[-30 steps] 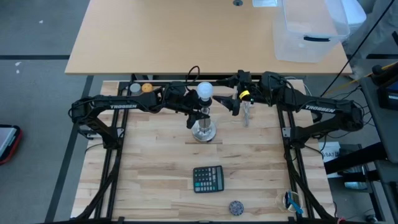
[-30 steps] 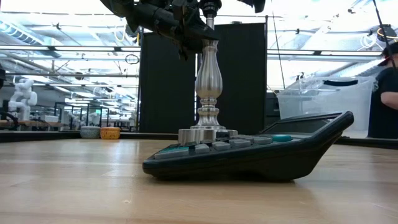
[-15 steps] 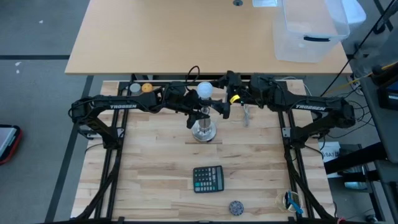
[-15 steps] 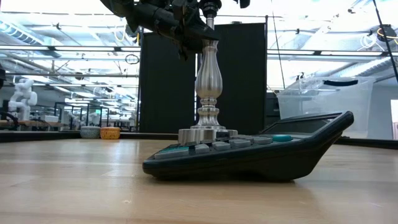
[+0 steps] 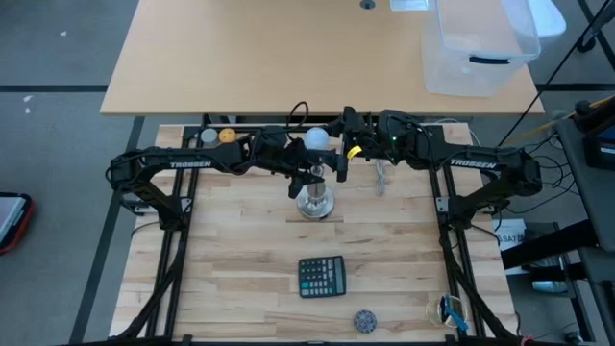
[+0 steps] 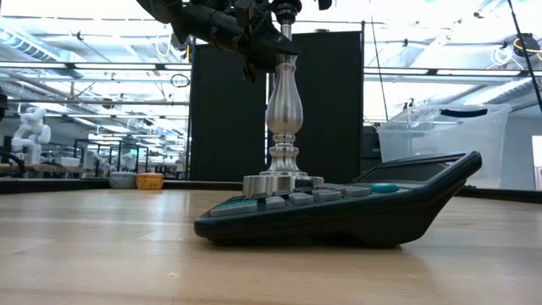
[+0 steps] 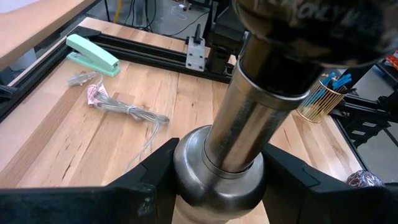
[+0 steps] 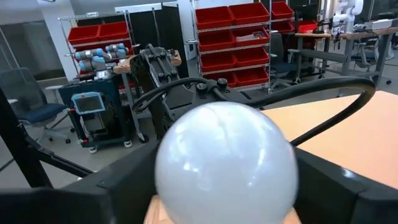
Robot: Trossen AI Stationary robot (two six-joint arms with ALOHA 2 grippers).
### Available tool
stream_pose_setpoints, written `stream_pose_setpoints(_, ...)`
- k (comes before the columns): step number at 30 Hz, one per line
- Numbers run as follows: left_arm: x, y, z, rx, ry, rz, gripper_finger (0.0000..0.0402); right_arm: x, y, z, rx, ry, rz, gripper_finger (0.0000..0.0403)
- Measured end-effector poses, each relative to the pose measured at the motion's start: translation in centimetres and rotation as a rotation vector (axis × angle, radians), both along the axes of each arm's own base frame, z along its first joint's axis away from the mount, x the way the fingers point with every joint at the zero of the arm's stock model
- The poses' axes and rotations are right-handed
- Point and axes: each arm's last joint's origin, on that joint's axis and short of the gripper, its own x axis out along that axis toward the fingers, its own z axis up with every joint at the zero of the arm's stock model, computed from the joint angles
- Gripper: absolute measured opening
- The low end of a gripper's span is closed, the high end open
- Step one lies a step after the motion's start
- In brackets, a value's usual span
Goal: Screw lightbulb
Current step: Remove the light bulb from the lamp
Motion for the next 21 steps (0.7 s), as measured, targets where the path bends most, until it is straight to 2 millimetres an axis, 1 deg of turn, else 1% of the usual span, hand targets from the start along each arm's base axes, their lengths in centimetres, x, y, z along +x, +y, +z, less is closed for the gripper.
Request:
stream_pose_setpoints(3,0.0,0.0,0.0,0.0,0.0,0.0,0.0175,0.0,0.0,0.0,-0.004,0.002,0.002,0.0271)
stream_pose_setpoints(8,0.0,0.0,0.0,0.003,0.0,-0.001,0.0175,-0.1,0.1,-0.1,-0.049,0.027,0.013,0.027)
stream_pose_setpoints(11,0.0,0.0,0.0,0.007,0.001,0.007,0.0175,-0.3,-0.2,-0.1,-0.081,0.037,0.051,0.027)
stream_pose_setpoints(14,0.0,-0.1,0.0,0.009,0.0,0.008,0.0175,-0.5,-1.0,-0.1,-0.091,0.035,0.134,0.027)
stream_pose_setpoints(18,0.1,-0.1,0.0,0.007,-0.003,-0.004,0.0175,-1.0,-2.5,-0.2,-0.113,0.031,0.256,0.0285)
stream_pose_setpoints(21,0.1,-0.2,0.0,0.006,-0.008,-0.011,0.0175,-1.5,-3.7,-0.2,-0.153,0.033,0.309,0.0281)
